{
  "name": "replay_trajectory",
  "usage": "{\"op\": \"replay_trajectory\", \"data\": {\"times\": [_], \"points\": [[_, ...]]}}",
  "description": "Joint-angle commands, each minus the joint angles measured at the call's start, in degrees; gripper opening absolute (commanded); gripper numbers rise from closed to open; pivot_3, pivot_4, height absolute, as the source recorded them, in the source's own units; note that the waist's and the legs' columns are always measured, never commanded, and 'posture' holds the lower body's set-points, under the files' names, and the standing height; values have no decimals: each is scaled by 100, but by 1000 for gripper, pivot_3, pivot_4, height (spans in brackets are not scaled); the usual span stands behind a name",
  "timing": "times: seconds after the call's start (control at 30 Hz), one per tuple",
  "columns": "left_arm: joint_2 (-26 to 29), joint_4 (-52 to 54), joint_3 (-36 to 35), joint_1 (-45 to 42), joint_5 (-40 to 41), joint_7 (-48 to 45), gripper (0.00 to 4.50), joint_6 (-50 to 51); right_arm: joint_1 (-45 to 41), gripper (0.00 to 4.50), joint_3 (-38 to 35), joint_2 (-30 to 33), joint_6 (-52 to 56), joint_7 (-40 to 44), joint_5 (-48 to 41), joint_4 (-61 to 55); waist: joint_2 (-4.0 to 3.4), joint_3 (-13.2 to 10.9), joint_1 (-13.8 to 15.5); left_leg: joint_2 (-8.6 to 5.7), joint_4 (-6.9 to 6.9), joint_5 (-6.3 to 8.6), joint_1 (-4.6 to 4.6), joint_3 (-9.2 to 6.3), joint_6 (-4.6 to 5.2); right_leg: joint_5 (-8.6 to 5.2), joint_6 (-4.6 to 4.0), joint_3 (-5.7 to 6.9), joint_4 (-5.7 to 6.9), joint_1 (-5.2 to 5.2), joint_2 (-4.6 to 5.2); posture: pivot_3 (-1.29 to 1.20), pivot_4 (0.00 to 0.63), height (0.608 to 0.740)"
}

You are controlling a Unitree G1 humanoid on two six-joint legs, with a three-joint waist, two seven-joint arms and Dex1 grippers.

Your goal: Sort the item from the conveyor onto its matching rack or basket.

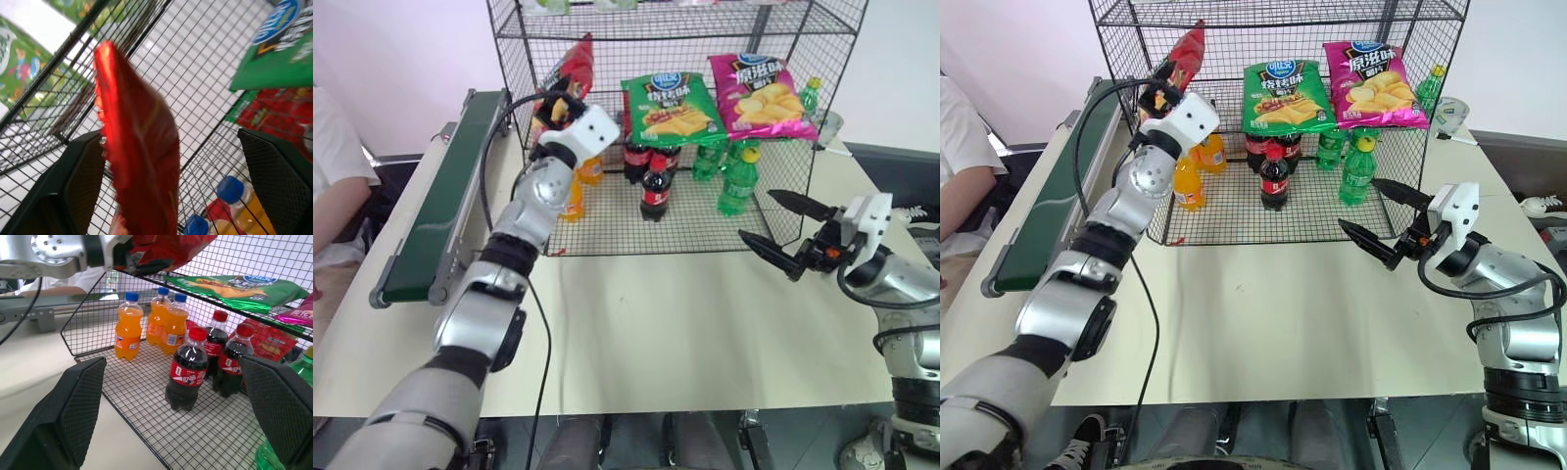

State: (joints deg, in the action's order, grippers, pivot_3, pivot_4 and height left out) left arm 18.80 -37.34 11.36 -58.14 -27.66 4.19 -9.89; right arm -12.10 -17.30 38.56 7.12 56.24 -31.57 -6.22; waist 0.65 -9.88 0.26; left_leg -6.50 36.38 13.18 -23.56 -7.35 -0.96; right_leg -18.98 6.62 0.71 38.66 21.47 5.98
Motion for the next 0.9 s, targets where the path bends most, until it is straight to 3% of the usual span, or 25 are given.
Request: {"op": "replay_trajectory", "data": {"times": [0.03,0.27,0.5,0.63,0.73,0.9], "points": [[319,954,-102,125,-137,-156,4473,249,-90,4500,-106,109,-113,64,2,12,0,0,5,0,0,0,0,0,0,0,0,0,0,0,0,0,150,740],[718,2835,-366,1467,267,-1007,4473,633,-148,4500,-114,145,-123,120,-36,52,-6,4,8,1,1,0,2,3,0,0,0,-6,0,-1,-1,0,150,740],[1033,4900,-2108,3224,3543,-3052,4473,1927,75,4500,-351,386,-35,308,-176,-28,-7,4,-6,11,4,0,2,4,0,0,-3,-9,-3,-1,4,0,150,740],[1462,5240,-2879,3705,4325,-3453,4473,2293,160,4500,-421,538,95,426,-299,-115,-8,4,9,20,5,1,4,4,0,0,-5,-10,-4,-4,-2,0,150,740],[2051,5796,-4092,5148,6081,-4432,4473,4020,446,4500,-629,832,239,684,-383,-192,-23,13,-18,19,2,3,9,5,4,0,-6,-11,-16,-13,1,0,150,740],[2460,5858,-4895,6203,6196,-4914,4473,3767,757,4500,-893,1081,295,917,-413,-75,-15,9,-6,30,-13,23,13,9,37,7,-18,-13,-39,-20,-3,0,150,740]]}}
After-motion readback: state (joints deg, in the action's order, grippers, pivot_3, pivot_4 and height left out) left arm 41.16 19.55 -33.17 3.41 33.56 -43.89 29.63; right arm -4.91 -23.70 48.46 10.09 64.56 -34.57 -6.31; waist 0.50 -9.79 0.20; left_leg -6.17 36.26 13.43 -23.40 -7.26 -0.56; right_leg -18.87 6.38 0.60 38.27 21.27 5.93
